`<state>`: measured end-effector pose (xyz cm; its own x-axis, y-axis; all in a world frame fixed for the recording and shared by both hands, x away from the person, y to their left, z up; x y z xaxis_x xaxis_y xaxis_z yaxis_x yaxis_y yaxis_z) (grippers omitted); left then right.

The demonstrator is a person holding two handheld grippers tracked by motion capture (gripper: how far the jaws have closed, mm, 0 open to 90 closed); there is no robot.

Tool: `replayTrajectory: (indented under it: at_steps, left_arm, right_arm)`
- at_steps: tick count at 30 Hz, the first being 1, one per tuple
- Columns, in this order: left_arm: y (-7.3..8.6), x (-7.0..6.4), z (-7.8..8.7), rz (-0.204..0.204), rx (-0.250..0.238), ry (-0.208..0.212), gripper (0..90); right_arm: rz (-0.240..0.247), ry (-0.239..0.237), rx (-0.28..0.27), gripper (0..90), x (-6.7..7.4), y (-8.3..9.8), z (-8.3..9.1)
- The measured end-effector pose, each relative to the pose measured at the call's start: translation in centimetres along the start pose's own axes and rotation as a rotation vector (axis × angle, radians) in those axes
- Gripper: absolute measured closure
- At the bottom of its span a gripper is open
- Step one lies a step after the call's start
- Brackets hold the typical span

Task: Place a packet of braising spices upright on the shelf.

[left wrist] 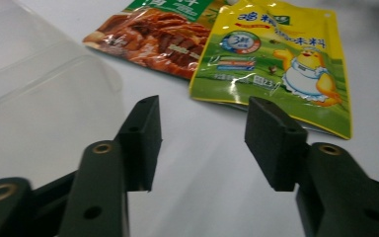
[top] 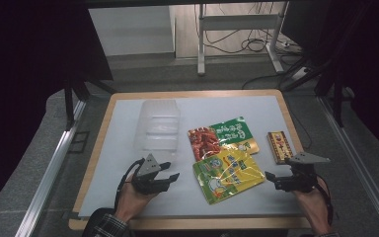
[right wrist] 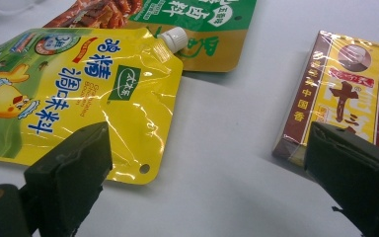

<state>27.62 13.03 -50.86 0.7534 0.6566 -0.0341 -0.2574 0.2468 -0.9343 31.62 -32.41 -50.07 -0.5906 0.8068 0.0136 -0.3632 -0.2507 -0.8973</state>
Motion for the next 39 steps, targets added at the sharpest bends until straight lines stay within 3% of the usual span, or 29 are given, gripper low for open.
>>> replayTrajectory:
  at_steps: [10, 19, 25, 29, 39]
  left_arm:
    - [-0.3, -1.2, -1.9, -0.024, 0.02, 0.062, 67.3]
    - [-0.6, -2.3, -3.3, -0.037, 0.038, 0.068, 89.6]
    - [-0.8, -3.0, -4.5, -0.044, 0.048, 0.103, 89.9]
    - [-0.9, -3.6, -5.7, -0.075, 0.059, 0.137, 89.9]
    - [-1.0, -4.2, -7.9, -0.123, 0.058, 0.141, 89.9]
  right_arm:
    - [0.003, 0.002, 0.007, 4.6, 0.1, 0.0, -0.1]
    - [0.007, -0.001, 0.009, 4.5, 0.1, 0.0, -0.2]
    - [0.007, -0.005, 0.01, 4.6, 0.1, 0.0, -0.2]
    - [0.009, -0.005, 0.011, 4.6, 0.2, 0.0, -0.2]
    - [0.012, -0.009, 0.009, 4.5, 0.2, 0.0, -0.3]
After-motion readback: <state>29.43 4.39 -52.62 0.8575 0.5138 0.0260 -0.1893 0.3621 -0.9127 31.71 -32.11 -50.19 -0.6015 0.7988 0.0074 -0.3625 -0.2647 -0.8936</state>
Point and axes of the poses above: each handheld gripper's, and its own axes: z roughly backward along the jaws, y roughly out of its underside, x roughly to its left, the point moved 1 cm from there along -z, roughly forward along the jaws, and after that the axes turned 12 degrees about -x, right-handed, at the moved point
